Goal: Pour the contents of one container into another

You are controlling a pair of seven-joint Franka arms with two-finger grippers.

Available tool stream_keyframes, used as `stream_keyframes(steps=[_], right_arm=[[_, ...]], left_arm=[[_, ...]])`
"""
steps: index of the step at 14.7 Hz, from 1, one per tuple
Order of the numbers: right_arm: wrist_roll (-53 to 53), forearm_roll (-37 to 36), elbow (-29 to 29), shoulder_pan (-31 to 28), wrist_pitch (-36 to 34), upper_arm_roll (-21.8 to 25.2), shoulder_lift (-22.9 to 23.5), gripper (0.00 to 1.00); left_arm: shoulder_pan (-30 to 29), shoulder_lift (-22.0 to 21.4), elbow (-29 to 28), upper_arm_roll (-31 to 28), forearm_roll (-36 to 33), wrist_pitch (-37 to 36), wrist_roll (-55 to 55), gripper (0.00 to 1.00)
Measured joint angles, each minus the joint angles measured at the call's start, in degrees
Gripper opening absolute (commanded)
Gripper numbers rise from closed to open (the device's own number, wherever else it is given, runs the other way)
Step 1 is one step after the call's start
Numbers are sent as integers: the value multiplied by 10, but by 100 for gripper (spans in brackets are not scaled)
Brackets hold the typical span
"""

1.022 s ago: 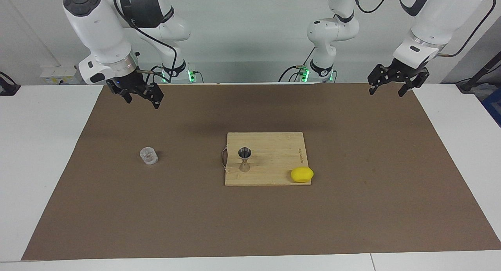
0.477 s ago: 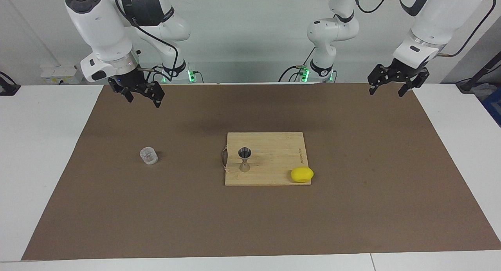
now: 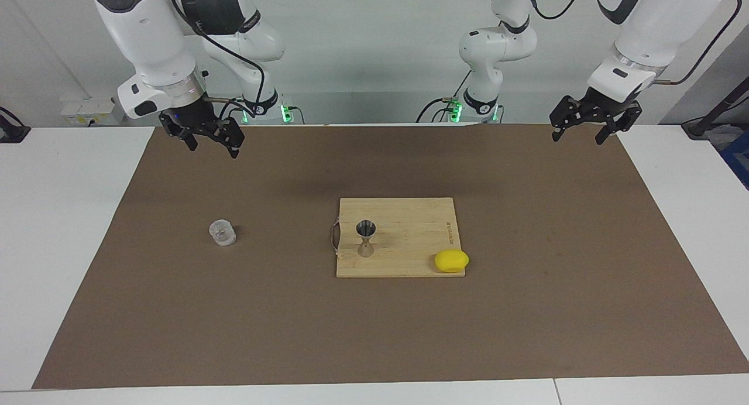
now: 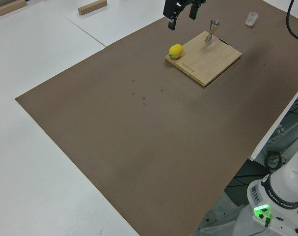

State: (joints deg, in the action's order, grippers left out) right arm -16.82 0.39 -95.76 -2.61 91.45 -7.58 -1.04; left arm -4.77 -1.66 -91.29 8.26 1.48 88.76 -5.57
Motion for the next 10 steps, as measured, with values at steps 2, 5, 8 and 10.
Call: stream_keyframes(steps=[2,5,8,10], right_arm=[[29,0,0,0,0,1,0,100],[42,0,0,0,0,2,0,100],[45,0,0,0,0,2,0,100],[45,0,0,0,0,2,0,100]], left_arm=[[0,0,0,0,0,0,0,100],[0,0,0,0,0,0,0,100],[0,0,0,0,0,0,0,100],[0,0,0,0,0,0,0,100]])
